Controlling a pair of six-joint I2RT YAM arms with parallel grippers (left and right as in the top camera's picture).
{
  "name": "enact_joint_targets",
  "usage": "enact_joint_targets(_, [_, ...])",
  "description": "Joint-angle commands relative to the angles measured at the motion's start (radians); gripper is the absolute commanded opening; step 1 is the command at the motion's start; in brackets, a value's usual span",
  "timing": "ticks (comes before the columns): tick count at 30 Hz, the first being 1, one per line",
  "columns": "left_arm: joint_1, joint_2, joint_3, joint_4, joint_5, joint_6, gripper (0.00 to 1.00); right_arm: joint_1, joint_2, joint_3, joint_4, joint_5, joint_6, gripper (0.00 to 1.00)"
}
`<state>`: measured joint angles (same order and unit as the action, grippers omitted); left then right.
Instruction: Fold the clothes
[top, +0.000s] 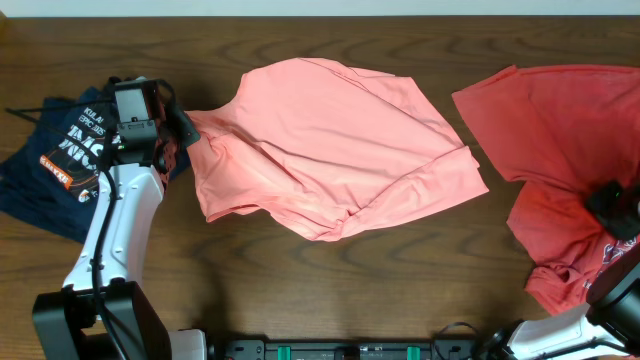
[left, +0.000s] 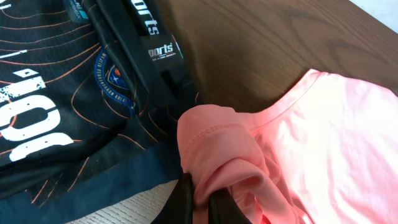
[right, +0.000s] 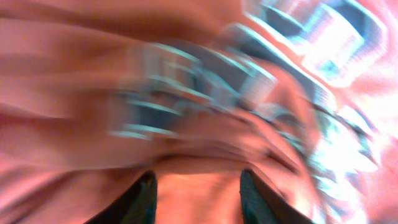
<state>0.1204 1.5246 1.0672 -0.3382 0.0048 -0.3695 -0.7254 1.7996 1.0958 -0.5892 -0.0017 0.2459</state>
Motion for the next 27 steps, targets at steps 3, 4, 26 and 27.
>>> enact_joint_targets(3, [-0.004, 0.004, 0.01, -0.029, 0.064, 0.05, 0.14, 0.081, 0.006, 0.09, -0.052, -0.485, -0.175, 0.46])
enact_joint_targets(4, [-0.004, 0.004, 0.01, -0.054, 0.068, 0.055, 0.26, 0.107, 0.006, 0.092, -0.063, -0.497, -0.179, 0.47])
enact_joint_targets(26, [-0.114, 0.005, -0.131, -0.467, 0.29, 0.016, 0.72, 0.621, 0.007, 0.085, 0.0, -0.189, -0.127, 0.73])
enact_joint_targets(27, [-0.122, 0.006, -0.153, -0.443, 0.29, 0.012, 0.72, 0.627, 0.007, 0.085, 0.004, -0.189, -0.127, 0.73])
